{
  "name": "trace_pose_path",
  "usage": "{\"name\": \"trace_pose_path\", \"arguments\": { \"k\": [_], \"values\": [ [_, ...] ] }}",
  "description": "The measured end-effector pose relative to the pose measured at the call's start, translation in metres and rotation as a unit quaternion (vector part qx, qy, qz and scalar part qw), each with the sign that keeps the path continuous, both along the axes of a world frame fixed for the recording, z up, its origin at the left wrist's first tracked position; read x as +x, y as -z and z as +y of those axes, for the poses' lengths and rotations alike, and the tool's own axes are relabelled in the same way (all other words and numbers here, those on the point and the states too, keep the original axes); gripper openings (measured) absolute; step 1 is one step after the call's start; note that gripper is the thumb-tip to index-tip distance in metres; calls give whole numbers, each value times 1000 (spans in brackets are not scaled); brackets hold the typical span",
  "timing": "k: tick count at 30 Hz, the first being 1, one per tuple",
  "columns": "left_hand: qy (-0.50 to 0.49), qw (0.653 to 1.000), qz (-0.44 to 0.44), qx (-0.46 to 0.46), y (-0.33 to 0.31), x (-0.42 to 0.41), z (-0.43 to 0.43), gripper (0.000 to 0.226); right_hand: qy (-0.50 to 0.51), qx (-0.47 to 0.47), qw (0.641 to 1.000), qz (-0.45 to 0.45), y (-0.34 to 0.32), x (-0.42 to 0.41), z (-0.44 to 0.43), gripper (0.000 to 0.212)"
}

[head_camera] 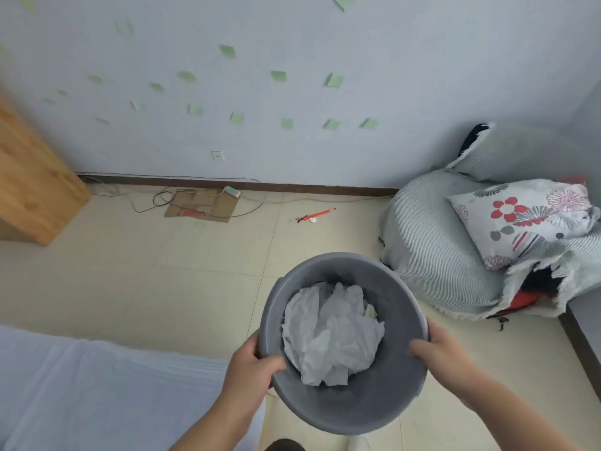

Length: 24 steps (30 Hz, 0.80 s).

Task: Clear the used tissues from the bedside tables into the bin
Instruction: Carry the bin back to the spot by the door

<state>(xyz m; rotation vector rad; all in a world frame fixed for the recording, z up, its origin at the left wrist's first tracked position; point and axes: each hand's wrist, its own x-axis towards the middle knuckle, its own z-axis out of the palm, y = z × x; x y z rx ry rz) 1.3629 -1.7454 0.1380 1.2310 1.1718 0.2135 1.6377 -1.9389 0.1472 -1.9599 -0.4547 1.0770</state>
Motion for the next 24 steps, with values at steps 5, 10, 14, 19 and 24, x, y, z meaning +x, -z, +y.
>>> {"name": "trace_pose_path", "arguments": {
  "k": [5, 10, 14, 19, 24],
  "values": [
    [-54, 998, -9, 0, 3, 39, 67, 45, -57, 2, 998, -10, -3, 49, 89, 57],
    [-84, 996, -10, -26, 25, 58, 153, 46, -85, -23, 996, -20, 11, 74, 190, 52],
    [-92, 995, -20, -38, 33, 75, 238, 46, -102, -37, 994, -27, 10, 100, 286, 48],
    [-98, 994, -35, -20, 9, 84, 350, 50, -147, -31, 988, -37, -10, 126, 417, 50],
    [-142, 989, -39, 1, -1, 71, 451, 55, -209, -9, 978, -30, -7, 126, 544, 58]
  ]
}}
